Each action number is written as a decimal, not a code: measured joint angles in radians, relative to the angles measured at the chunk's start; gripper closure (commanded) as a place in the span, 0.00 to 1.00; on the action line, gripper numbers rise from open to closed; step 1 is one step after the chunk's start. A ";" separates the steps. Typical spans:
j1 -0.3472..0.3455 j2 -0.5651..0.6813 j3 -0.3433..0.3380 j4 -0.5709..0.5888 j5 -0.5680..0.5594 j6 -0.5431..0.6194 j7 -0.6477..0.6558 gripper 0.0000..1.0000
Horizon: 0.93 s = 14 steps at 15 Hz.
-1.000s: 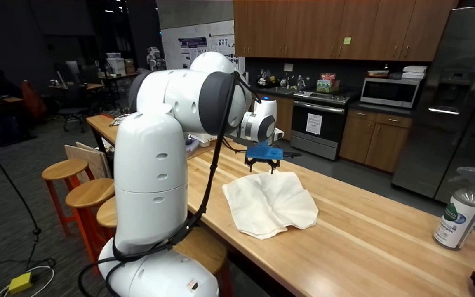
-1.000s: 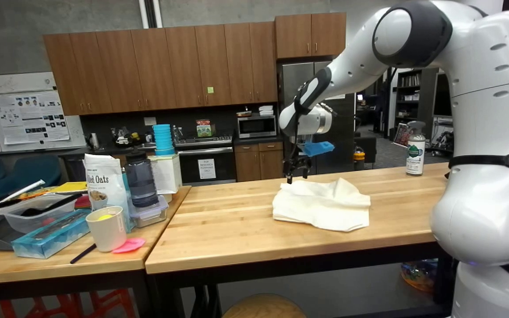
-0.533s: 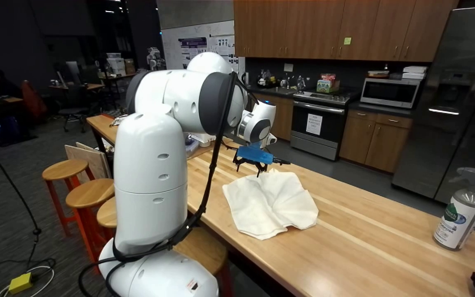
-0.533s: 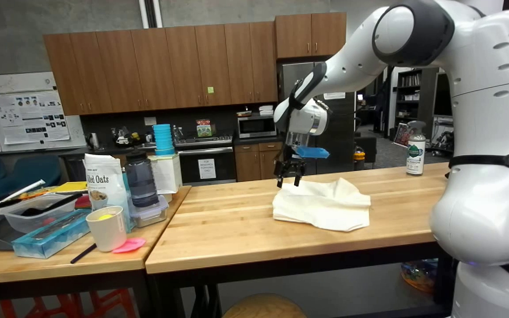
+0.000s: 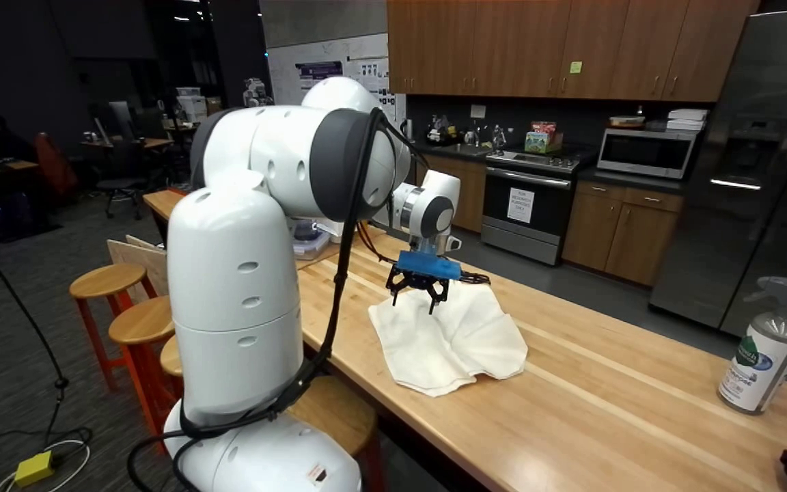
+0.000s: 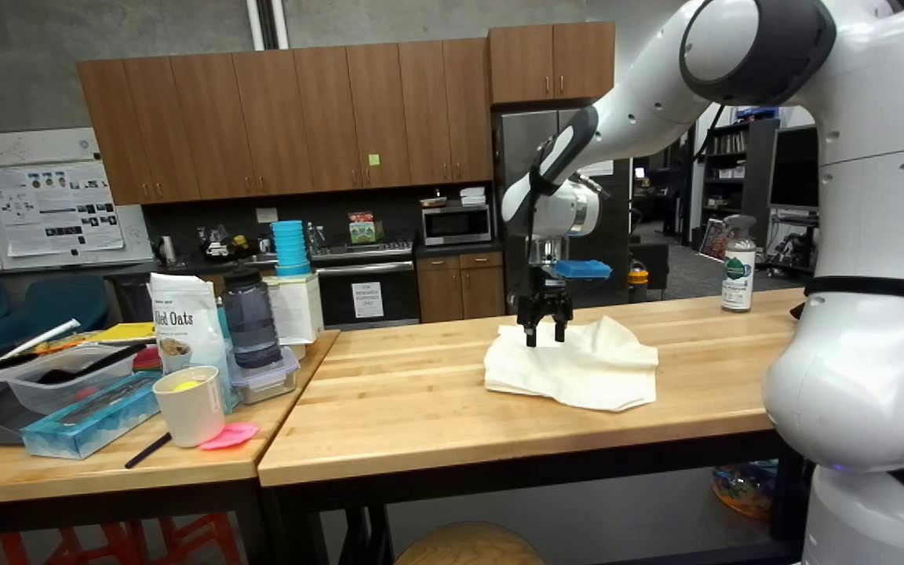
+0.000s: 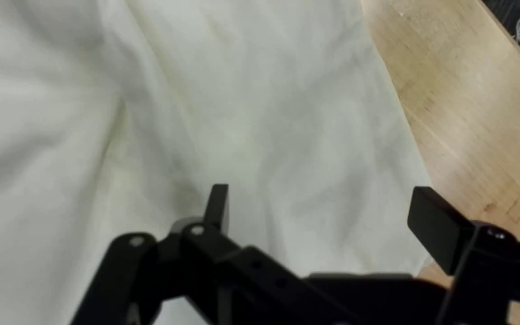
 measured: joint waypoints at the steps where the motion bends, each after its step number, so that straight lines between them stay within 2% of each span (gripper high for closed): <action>1: 0.000 -0.009 -0.003 -0.014 -0.024 0.007 -0.007 0.00; 7: 0.000 -0.032 -0.024 -0.096 -0.175 0.122 -0.023 0.00; 14: 0.000 -0.039 -0.036 -0.137 -0.190 0.238 -0.022 0.00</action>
